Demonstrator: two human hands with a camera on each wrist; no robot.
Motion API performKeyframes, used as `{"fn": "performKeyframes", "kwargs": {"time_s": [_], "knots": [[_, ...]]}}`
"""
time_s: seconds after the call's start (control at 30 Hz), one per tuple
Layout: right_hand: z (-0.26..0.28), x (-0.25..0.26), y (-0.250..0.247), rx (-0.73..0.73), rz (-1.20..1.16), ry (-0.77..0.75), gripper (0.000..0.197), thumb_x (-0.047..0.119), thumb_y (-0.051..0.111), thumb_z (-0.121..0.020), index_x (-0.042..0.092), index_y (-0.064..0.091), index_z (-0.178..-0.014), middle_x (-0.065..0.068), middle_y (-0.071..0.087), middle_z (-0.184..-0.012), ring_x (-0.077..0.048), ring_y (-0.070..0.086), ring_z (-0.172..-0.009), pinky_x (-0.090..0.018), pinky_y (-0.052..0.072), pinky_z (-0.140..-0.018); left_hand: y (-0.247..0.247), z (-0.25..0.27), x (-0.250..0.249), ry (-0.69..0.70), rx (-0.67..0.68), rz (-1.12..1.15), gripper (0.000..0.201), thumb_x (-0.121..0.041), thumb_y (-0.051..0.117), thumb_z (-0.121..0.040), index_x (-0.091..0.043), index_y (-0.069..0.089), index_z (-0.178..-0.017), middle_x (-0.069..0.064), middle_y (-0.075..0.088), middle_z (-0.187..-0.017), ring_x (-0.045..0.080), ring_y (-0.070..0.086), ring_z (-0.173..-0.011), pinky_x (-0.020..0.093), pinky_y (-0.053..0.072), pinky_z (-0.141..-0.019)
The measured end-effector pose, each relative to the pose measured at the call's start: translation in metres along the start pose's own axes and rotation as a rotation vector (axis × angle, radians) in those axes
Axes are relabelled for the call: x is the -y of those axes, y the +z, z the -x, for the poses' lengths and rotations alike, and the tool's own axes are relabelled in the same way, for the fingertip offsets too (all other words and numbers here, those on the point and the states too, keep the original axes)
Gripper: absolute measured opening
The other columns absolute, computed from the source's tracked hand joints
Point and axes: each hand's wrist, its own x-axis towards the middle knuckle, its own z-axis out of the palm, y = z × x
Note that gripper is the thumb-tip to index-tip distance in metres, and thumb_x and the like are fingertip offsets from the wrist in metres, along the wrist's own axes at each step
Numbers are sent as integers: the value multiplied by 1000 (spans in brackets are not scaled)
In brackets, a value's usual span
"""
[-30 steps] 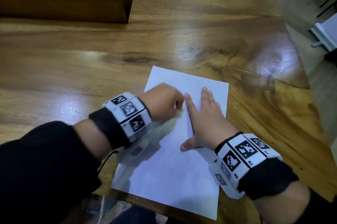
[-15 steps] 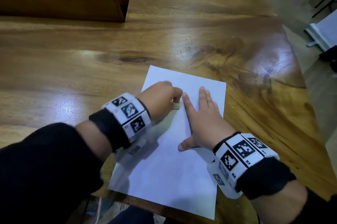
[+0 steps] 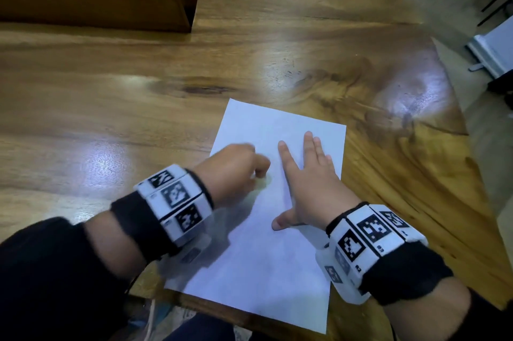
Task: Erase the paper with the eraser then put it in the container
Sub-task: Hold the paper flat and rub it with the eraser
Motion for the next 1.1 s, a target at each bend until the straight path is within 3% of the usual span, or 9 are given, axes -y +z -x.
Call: {"fn": "performKeyframes", "kwargs": {"time_s": [0.13,0.27,0.4,0.47,0.53,0.63,0.83,0.97,1.1], "knots": [[0,0,0,-9,-4,2,142,60,79,-61,22,-27,-146,-25,-41,-145,-35,-36,-138,-46,-8,-117,-4,17,-1,47,272,-21,5,-19,67,-74,-14,67,-76,-7,52,-66,11,47,-67,22,35,-57],[-1,1,1,-10,6,8,142,62,78,-61,23,-29,-146,-24,-41,-146,-35,-36,-138,-46,-8,-117,-17,-18,-8,-6,82,-11,10,-19,66,-75,-14,67,-84,-14,46,-60,13,46,-70,21,33,-64],[-1,0,1,-11,4,7,142,63,78,-61,23,-29,-146,-24,-41,-145,-35,-36,-138,-46,-8,-117,-4,-14,-2,-54,-109,-3,6,-14,56,-82,-10,59,-83,2,44,-77,22,43,-76,27,33,-66],[0,0,1,-11,-5,4,142,62,78,-61,22,-28,-146,-24,-41,-146,-35,-36,-137,-46,-8,-118,3,4,2,10,-77,-10,9,-14,54,-82,-12,56,-73,2,44,-74,25,46,-72,26,31,-64],[0,0,0,-8,-9,4,142,61,79,-61,22,-27,-147,-24,-41,-146,-35,-36,-138,-46,-8,-118,2,17,3,28,98,-42,15,-21,60,-80,-17,53,-66,-6,43,-64,20,45,-68,25,31,-62],[0,2,-1,-6,-4,9,143,61,79,-60,22,-28,-147,-24,-41,-146,-35,-35,-138,-46,-7,-118,-14,3,3,-16,260,-69,7,-22,68,-73,-17,63,-72,-11,49,-60,14,49,-67,25,41,-63],[2,1,-1,2,-3,10,141,62,78,-62,23,-29,-146,-23,-42,-145,-34,-37,-137,-46,-8,-118,-13,-19,3,-52,-77,10,4,-16,59,-80,-11,59,-80,1,47,-74,21,43,-74,26,33,-65],[1,2,-2,7,6,11,142,62,78,-62,21,-29,-146,-24,-42,-145,-35,-36,-137,-46,-8,-118,6,28,7,7,75,-23,21,-16,57,-80,-20,47,-61,6,50,-76,22,42,-70,28,29,-56],[2,4,-3,9,-6,12,143,60,79,-62,20,-29,-146,-21,-46,-143,-34,-38,-137,-47,-8,-118,6,37,5,-27,92,-25,12,-25,58,-84,-14,56,-80,2,51,-84,17,42,-74,28,29,-60]]}}
